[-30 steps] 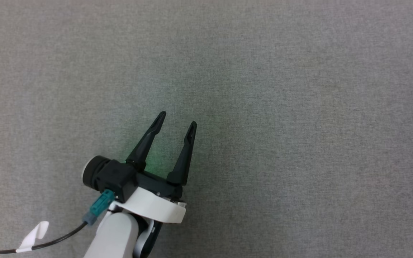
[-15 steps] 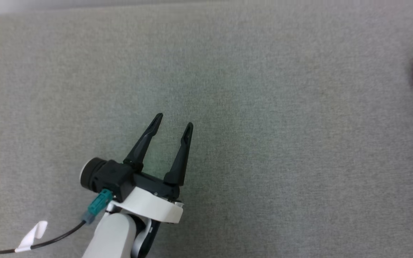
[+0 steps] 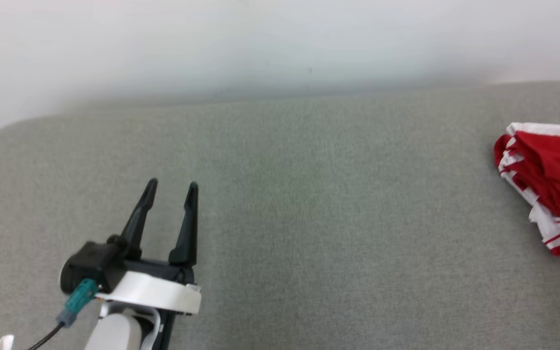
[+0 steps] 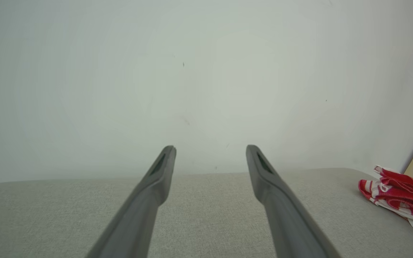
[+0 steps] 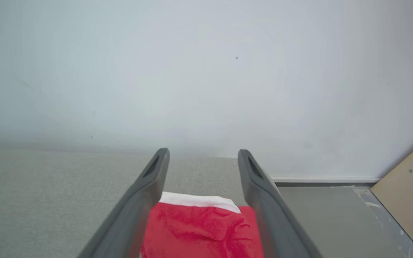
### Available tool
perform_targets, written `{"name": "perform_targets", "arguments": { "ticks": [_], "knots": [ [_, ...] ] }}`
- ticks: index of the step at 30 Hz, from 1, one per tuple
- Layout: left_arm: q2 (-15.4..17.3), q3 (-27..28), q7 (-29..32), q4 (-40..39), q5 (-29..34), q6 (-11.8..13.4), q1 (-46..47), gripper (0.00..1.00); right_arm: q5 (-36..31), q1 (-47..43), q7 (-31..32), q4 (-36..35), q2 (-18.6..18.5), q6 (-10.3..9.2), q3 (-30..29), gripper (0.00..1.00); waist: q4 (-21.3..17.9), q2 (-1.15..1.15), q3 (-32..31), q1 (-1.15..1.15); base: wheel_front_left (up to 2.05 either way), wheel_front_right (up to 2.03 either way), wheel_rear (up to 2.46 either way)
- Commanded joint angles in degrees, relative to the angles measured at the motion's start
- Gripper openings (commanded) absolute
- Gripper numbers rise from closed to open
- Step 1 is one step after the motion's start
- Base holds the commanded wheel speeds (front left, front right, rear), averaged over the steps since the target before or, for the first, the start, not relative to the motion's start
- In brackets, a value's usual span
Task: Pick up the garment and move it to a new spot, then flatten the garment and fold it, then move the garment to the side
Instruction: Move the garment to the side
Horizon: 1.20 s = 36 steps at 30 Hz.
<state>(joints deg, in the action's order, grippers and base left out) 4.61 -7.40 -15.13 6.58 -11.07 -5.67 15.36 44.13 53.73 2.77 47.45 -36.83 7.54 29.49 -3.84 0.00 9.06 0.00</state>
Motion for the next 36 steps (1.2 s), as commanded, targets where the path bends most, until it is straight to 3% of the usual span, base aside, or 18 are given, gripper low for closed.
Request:
{"name": "perform_targets", "arguments": {
  "ticks": [1,9,16,23,36],
  "knots": [
    [0.1,0.8,0.0,0.6,-1.1,0.0,-2.2,1.00,0.7,-2.9,-1.7,-3.2,0.5,-0.13,0.2,1.00,-0.4,0.00,-4.7,0.00,0.00,0.00,0.00],
    [0.3,2.9,0.0,2.0,-2.2,0.1,-6.0,1.00,0.2,-11.9,-7.0,-14.6,2.8,-0.13,-3.4,1.00,-0.4,0.00,-9.8,0.00,0.00,0.00,0.00],
    [-0.1,4.4,0.0,3.6,-1.8,0.6,-8.3,1.00,-3.8,-23.9,-13.2,-23.3,8.9,-0.13,-10.9,1.00,-0.2,0.00,-11.0,0.00,0.00,0.00,0.00],
    [0.4,4.5,0.0,6.3,-0.6,0.3,-10.5,1.00,-8.5,-35.4,-14.7,-28.5,16.5,-0.13,-18.2,1.00,-0.5,0.00,-11.5,0.00,0.00,0.00,0.00],
    [-1.0,6.3,0.0,3.9,2.4,0.5,-14.7,1.00,-16.5,-48.8,-17.8,-35.2,25.6,-0.13,-22.8,1.00,-0.5,0.00,-11.6,0.00,0.00,0.00,0.00]
  ]
}}
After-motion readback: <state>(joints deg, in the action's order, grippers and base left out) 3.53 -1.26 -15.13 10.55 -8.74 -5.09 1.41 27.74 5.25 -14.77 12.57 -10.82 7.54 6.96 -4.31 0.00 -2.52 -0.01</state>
